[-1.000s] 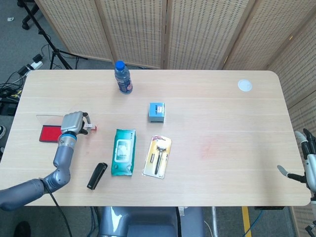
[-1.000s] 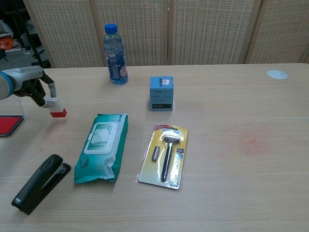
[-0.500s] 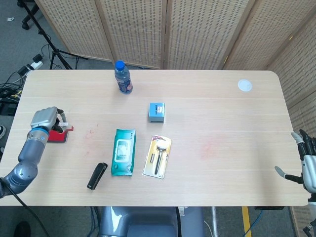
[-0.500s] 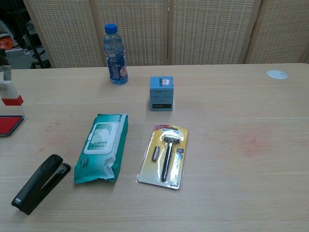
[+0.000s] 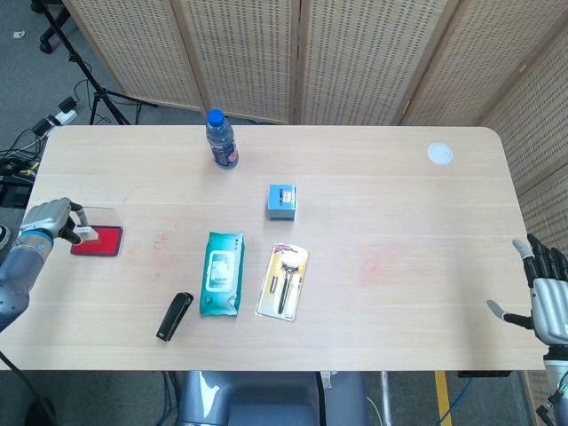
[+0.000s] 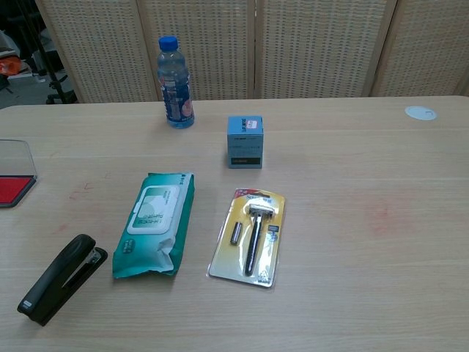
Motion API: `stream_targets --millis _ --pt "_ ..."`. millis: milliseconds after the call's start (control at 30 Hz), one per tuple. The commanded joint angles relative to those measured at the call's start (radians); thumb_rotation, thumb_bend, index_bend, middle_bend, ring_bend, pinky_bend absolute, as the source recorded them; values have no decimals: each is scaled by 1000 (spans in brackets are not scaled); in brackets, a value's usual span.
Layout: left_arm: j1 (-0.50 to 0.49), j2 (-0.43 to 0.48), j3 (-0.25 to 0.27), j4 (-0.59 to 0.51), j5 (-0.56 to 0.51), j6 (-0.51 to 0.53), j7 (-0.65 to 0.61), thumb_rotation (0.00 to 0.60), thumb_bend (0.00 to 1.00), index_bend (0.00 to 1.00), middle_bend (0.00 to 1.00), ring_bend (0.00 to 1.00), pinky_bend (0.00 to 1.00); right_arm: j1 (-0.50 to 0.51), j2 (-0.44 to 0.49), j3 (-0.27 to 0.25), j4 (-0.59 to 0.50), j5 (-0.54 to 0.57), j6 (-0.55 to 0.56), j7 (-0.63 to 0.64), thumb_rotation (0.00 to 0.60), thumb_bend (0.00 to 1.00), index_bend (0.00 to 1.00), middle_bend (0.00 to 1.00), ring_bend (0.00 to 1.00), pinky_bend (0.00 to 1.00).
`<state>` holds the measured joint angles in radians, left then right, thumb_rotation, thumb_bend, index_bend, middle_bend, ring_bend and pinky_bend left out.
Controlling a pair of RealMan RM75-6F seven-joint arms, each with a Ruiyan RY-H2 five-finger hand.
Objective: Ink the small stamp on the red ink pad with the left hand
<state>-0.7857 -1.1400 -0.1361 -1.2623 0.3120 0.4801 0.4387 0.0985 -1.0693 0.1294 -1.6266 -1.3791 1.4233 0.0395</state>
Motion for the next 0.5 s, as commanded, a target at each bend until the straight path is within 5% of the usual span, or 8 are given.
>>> stream_targets --millis 33,500 --pt "38 -51 -19 79 112 3 -81 600 438 640 1000 1000 1000 3 -7 0 1 5 -4 -13 600 0 0 0 0 0" --pt "124 -174 -75 252 417 -16 -350 600 438 640 1000 1000 1000 6 -16 0 1 13 -7 -30 600 0 0 0 0 0"
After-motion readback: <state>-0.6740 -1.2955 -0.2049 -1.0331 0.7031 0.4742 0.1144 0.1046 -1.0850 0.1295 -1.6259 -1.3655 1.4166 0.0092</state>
